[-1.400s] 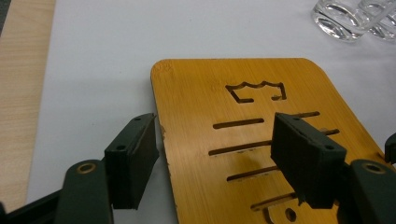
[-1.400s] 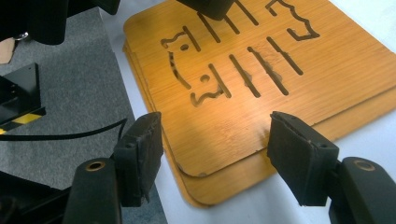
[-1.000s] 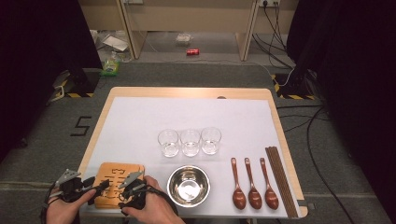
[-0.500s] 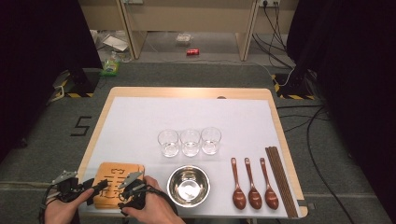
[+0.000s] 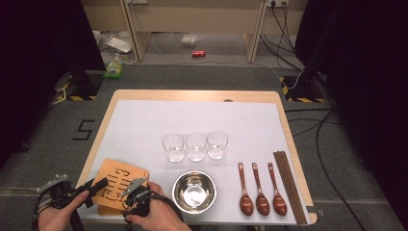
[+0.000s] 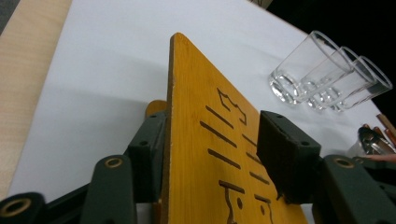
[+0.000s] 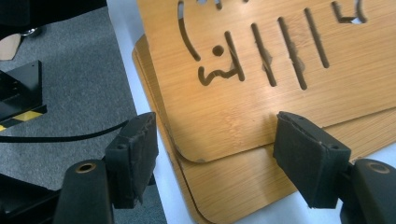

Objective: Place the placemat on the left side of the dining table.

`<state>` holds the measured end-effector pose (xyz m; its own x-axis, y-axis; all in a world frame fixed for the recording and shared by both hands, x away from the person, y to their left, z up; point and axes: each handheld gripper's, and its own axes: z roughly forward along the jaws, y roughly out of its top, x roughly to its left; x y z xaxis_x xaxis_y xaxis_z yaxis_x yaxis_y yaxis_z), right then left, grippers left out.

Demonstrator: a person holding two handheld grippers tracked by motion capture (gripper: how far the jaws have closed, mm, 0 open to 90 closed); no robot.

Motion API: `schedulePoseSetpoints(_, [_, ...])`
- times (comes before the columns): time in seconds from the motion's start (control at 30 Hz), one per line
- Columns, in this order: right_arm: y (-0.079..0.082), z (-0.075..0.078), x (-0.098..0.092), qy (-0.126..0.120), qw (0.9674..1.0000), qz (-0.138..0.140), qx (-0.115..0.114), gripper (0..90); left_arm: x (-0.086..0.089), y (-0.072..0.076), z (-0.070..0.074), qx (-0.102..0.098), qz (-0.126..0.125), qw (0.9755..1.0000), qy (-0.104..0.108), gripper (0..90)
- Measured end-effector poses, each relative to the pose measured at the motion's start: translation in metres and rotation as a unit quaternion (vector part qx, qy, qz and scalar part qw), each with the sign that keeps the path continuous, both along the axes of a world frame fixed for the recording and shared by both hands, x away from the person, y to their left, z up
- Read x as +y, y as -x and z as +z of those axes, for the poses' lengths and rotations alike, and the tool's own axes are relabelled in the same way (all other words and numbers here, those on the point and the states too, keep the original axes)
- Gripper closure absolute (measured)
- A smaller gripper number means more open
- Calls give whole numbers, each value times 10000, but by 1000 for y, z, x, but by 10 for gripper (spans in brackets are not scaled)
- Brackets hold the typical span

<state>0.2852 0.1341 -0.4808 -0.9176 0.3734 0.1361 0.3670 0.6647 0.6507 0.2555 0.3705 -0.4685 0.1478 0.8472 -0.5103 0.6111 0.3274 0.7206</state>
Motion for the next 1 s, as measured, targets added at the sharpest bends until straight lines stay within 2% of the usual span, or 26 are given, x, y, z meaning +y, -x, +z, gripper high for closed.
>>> schedulePoseSetpoints(0.07, [0,0,0,2,10000,8,-10,311,1,1,0,5,70,9998,180,479])
schedulePoseSetpoints(0.1, [0,0,0,1,10000,7,-21,311,2,1,0,-13,109,9990,430,518])
schedulePoseSetpoints(0.13, [0,0,0,1,10000,7,-21,311,2,1,0,-13,109,9990,430,532])
schedulePoseSetpoints(0.17, [0,0,0,-1,10000,8,-9,312,1,2,0,-29,82,9979,641,552])
schedulePoseSetpoints(0.2, [0,0,0,-1,10000,8,-9,312,1,2,0,-29,82,9979,641,565])
schedulePoseSetpoints(0.23, [0,0,0,-4,10000,6,11,312,-2,1,0,-9,-47,9966,826,587])
schedulePoseSetpoints(0.37, [-1,-1,0,-37,10000,32,-20,313,-10,0,-4,11,-201,9954,942,674])
schedulePoseSetpoints(0.4, [-1,0,1,-23,10000,0,-4,313,-12,-1,-6,-10,-199,9954,942,769])
schedulePoseSetpoints(0.43, [-1,0,1,-23,10000,0,-4,313,-12,-1,-6,-10,-199,9954,942,810])
schedulePoseSetpoints(0.5, [-1,0,0,-28,10000,7,-15,324,-13,-1,-5,-68,-204,9929,1169,834])
schedulePoseSetpoints(0.57, [-1,0,0,-46,10000,1,45,344,-14,-1,-4,-120,-194,9921,1231,850])
schedulePoseSetpoints(0.6, [-2,1,0,-52,10000,6,76,346,-15,-1,-4,-164,-222,9908,1321,856])
schedulePoseSetpoints(0.7, [-4,8,-4,-161,9998,41,68,348,-17,0,-1,-82,-197,9911,1316,861])
schedulePoseSetpoints(0.77, [-6,18,-12,-299,9995,-24,34,348,-16,1,1,-111,-140,9895,1435,861])
schedulePoseSetpoints(0.8, [-6,18,-12,-299,9995,-24,34,348,-16,1,1,-111,-140,9895,1435,861])
schedulePoseSetpoints(0.87, [-8,29,-20,-403,9992,-73,-19,348,-16,2,7,-251,-58,9920,1239,861])
schedulePoseSetpoints(0.9, [-8,29,-20,-403,9992,-73,-19,348,-16,2,7,-251,-58,9920,1239,861])
schedulePoseSetpoints(0.93, [-9,38,-27,-459,9989,-82,-94,350,-17,2,13,-375,-42,9928,1133,862])
schedulePoseSetpoints(1.0, [-9,42,-29,-482,9987,-94,-122,350,-19,3,17,-455,-43,9933,1065,861])
